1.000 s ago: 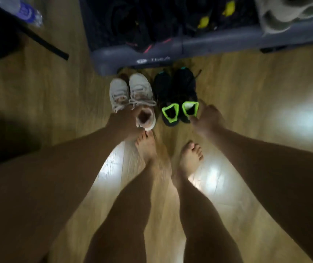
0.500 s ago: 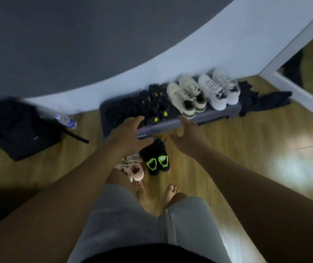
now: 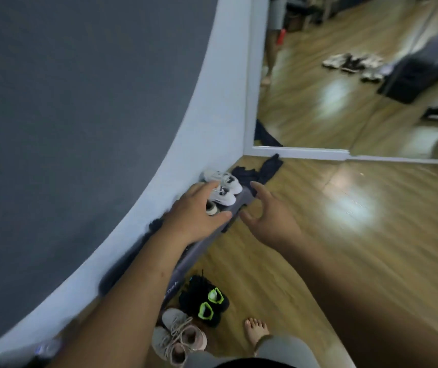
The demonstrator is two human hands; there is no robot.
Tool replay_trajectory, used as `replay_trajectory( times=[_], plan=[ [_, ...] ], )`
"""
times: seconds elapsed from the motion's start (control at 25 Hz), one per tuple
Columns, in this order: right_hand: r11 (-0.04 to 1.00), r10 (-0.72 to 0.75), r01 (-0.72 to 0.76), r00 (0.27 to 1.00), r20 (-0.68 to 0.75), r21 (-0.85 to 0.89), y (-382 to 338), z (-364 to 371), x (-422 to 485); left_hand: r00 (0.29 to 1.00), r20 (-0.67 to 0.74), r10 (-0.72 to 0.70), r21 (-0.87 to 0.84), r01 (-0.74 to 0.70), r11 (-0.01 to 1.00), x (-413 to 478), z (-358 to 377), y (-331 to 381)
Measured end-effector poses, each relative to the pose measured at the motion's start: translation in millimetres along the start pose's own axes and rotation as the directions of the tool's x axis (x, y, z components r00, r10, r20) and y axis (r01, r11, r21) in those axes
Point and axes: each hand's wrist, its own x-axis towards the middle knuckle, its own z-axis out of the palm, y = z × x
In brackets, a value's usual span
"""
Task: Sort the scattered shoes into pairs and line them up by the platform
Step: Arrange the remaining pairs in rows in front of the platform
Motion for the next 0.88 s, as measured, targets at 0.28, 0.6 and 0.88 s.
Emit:
replay_trajectory(
  times=[0.28,0.6,0.88],
  plan=[
    [0.945,0.314,-0.327,0.890,-0.332,0.017,23.3,-68.2,-145.3,0.896,0.260,0.359,-0.122,-0.338,0.933,-49.5,33.4,96.0],
    [0.846,0.507,-0.500,0.650,-0.567,0.183,78.2,-128.3,-340.0,0.687,0.368,0.627,-0.241,-0.581,0.778,-158.2,118.8,237.3],
    [0.757,0.601,-0.557,0.388,-0.699,0.341,173.8,-189.9,-548.8,0.500,0.451,0.739,-0.329,-0.677,0.659,-304.2,238.2,396.0]
  ],
)
